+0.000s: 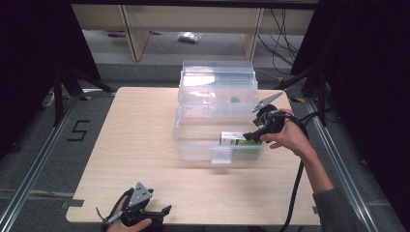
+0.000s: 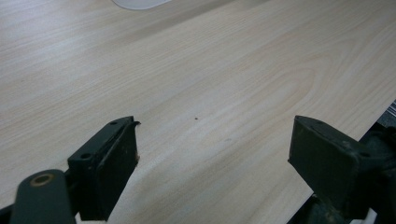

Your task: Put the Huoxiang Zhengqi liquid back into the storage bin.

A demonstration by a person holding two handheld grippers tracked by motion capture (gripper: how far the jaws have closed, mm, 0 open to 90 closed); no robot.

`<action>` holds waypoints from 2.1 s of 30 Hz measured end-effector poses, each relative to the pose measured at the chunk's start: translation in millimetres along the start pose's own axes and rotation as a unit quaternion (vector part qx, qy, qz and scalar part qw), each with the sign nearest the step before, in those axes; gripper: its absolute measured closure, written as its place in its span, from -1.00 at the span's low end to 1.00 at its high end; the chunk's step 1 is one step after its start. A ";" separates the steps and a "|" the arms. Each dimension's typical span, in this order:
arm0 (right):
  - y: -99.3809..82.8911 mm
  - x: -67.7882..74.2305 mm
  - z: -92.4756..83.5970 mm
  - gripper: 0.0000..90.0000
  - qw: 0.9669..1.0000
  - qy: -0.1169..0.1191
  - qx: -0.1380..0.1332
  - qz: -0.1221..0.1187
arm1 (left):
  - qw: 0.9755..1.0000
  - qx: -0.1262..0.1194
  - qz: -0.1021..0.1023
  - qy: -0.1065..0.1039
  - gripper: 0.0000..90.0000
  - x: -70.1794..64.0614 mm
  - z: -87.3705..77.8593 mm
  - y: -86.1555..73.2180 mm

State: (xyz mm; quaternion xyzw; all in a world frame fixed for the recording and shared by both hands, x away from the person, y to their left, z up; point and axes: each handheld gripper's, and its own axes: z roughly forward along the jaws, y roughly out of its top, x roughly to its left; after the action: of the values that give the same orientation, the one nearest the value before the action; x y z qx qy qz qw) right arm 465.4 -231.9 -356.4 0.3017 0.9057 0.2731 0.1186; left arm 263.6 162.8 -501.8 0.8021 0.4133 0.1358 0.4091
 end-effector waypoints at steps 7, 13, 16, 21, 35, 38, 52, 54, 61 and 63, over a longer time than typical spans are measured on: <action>-10.2 5.9 -4.3 -0.38 0.999 -0.001 -0.028 0.023 | 1.000 0.004 0.005 0.002 -0.67 1.5 -1.2 0.2; -17.6 11.3 -7.2 -0.40 0.998 -0.002 -0.061 0.018 | 1.000 0.000 0.001 0.003 -0.67 0.8 -0.2 -0.2; -21.6 16.8 -7.2 -0.42 0.997 -0.001 -0.076 0.023 | 1.000 0.001 0.003 0.001 -0.67 1.0 -0.6 -0.2; -26.3 21.2 -4.2 -0.42 0.997 0.004 -0.078 0.018 | 1.000 0.001 0.003 0.001 -0.67 1.1 -0.7 -0.2; -46.4 34.6 -3.1 -0.46 0.994 0.003 -0.094 0.046 | 1.000 0.003 0.004 0.005 -0.67 1.6 -0.1 -0.1; -49.9 37.7 -4.6 -0.47 0.994 0.004 -0.095 0.051 | 1.000 0.003 0.005 0.005 -0.67 1.7 -0.2 -0.1; -62.2 54.5 -3.2 -0.64 0.992 0.020 -0.109 0.053 | 1.000 0.000 0.002 0.001 -0.67 0.7 -0.6 -0.2; -64.0 58.4 -3.9 -0.65 0.993 0.017 -0.107 0.057 | 1.000 0.000 0.002 0.001 -0.67 0.7 -0.5 -0.3; -70.1 67.5 -1.0 -0.65 0.992 0.012 -0.113 0.060 | 1.000 0.001 0.005 0.004 -0.67 0.9 -0.4 -0.3; -71.0 69.3 0.1 -0.65 0.992 0.014 -0.118 0.050 | 1.000 0.002 0.006 0.003 -0.67 1.0 -0.5 -0.3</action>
State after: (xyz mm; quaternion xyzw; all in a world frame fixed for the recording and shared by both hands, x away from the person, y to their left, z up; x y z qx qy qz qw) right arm 376.5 -236.9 -400.2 0.3267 0.8526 0.3875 0.1268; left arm 263.8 164.0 -501.8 0.8047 0.4104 0.1402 0.4055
